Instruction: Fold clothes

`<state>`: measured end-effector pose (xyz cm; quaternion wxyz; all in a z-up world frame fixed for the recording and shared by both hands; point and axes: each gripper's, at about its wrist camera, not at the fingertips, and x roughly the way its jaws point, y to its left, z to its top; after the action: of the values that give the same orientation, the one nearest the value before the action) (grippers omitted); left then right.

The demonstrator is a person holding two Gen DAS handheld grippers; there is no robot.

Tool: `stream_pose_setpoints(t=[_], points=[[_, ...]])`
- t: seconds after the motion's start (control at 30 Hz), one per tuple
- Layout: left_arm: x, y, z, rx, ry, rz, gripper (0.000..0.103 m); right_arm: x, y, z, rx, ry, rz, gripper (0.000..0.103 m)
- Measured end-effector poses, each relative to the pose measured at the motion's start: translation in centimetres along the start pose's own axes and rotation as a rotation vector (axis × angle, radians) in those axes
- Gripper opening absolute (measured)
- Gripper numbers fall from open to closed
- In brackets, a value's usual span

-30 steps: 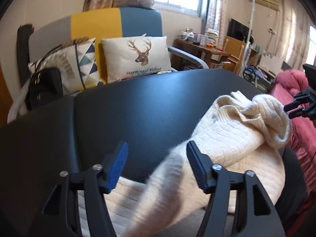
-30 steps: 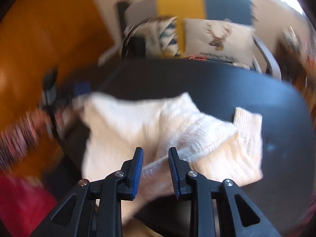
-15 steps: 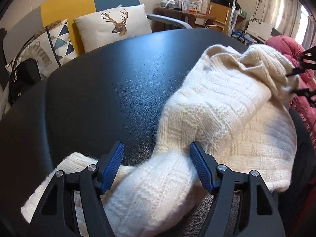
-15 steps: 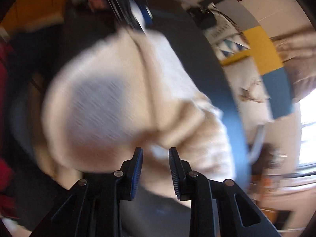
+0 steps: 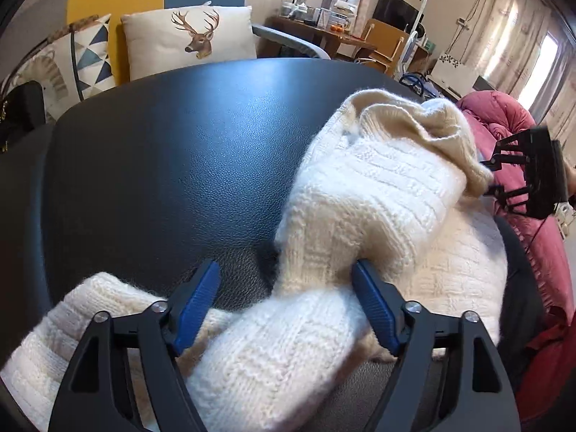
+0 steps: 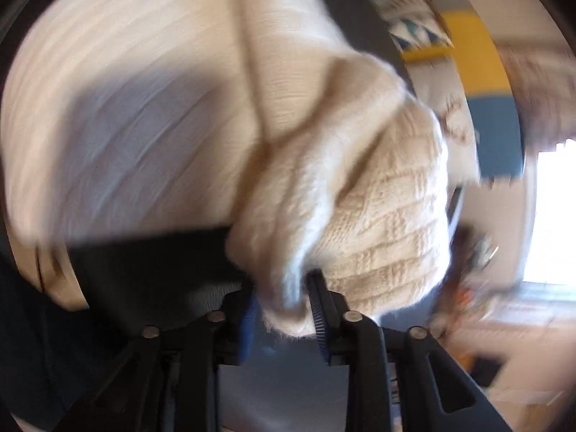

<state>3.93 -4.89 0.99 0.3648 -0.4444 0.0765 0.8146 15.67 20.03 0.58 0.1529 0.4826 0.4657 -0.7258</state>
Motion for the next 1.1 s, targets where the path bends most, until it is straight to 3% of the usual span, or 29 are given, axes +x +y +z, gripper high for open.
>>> stream_pose_setpoints(t=[0.1,0.2,0.33,0.43,0.63,0.83,0.93,1.07,1.1], points=[[0.1,-0.7,-0.3,0.005,-0.016,0.046,0.08,-0.1,-3.0,-1.0,0.296,-0.096,0.111,0.008],[0.2,-1.2,-0.4,-0.027,-0.036,0.042,0.026,0.0,-5.7,-2.8,0.601,-0.223,0.217,0.007],[-0.2,-2.2,-0.6,-0.035,-0.054,0.036,0.014,0.2,-9.3,-5.1,1.007,-0.393,0.359,0.007],[-2.1,-2.5,-0.1,-0.071,-0.127,0.006,0.012,0.0,-11.5,-6.4,1.254,-0.512,0.437,0.006],[-8.1,-1.7,1.4,-0.2,-0.368,-0.057,0.004,-2.7,-14.1,-5.5,1.334,-0.658,0.344,0.006],[-11.5,-3.3,1.8,-0.18,-0.506,-0.021,0.004,-6.8,-17.9,-4.1,1.268,-0.741,0.075,0.005],[-13.1,-4.1,1.9,-0.17,-0.576,-0.003,0.004,-9.1,-18.3,-4.1,1.241,-0.778,-0.014,0.005],[-18.3,-4.5,2.6,-0.236,-0.816,-0.043,0.0,-13.4,-19.1,-3.8,1.209,-0.854,-0.142,0.005],[-19.3,-4.5,3.0,-0.227,-0.841,-0.058,0.0,-14.9,-19.4,-3.6,1.193,-0.885,-0.17,0.005]])
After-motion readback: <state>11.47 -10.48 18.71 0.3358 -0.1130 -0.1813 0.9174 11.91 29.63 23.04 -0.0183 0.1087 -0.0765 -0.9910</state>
